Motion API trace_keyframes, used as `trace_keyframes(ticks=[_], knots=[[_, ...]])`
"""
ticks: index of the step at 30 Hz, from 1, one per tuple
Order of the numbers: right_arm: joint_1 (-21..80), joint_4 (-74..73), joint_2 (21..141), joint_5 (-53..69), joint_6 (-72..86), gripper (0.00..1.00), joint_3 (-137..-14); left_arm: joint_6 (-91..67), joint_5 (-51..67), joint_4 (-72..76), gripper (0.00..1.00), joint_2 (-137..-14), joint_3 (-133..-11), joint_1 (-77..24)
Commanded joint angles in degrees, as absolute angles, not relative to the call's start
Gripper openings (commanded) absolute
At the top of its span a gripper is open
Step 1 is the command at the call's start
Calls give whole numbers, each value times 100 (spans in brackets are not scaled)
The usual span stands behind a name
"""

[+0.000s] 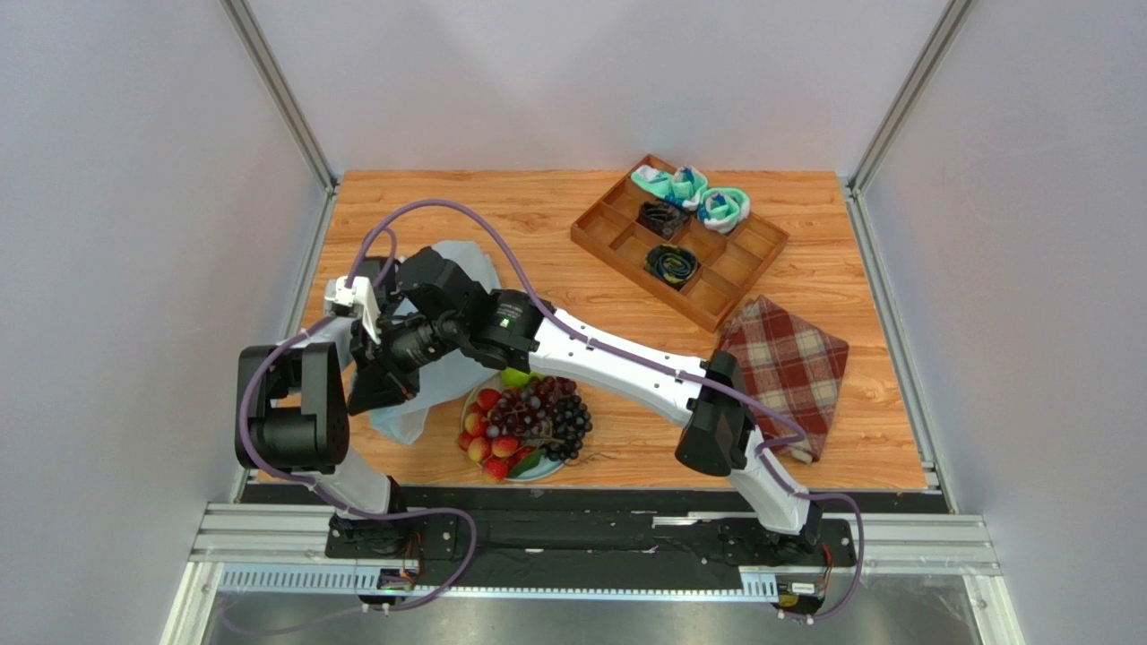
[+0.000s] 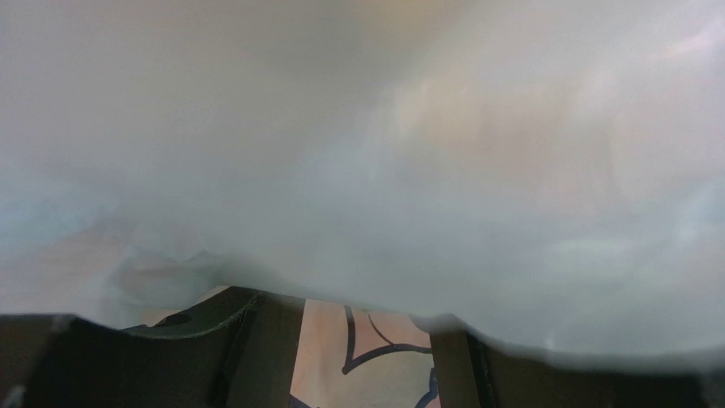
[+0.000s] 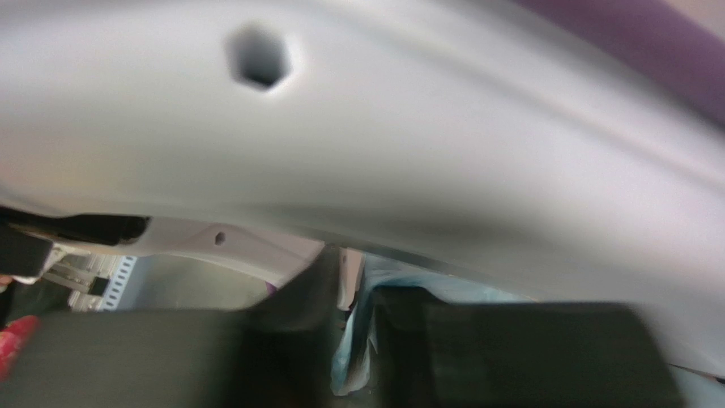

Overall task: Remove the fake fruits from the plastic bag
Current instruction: Adjust the plastic bag at the center of the board.

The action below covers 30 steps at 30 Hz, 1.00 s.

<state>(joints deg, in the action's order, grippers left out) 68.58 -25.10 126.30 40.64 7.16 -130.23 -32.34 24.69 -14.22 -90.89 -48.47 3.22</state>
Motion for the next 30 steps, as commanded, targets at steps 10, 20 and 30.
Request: trace_keyframes(ticks=[10,20,30], knots=[[5398,-3119,10688,4139,667,100,-12242,-3111,1978,-1125,58,-8701,-4887,281],[3473,-4131,11083,4613,1335,100,-11823,-3085,2188,-984,59,-8464,-4869,290],[3296,-4060,11935,5072,1705,100,-11259,-3120,2417,-932,61,-8297,-4773,290]])
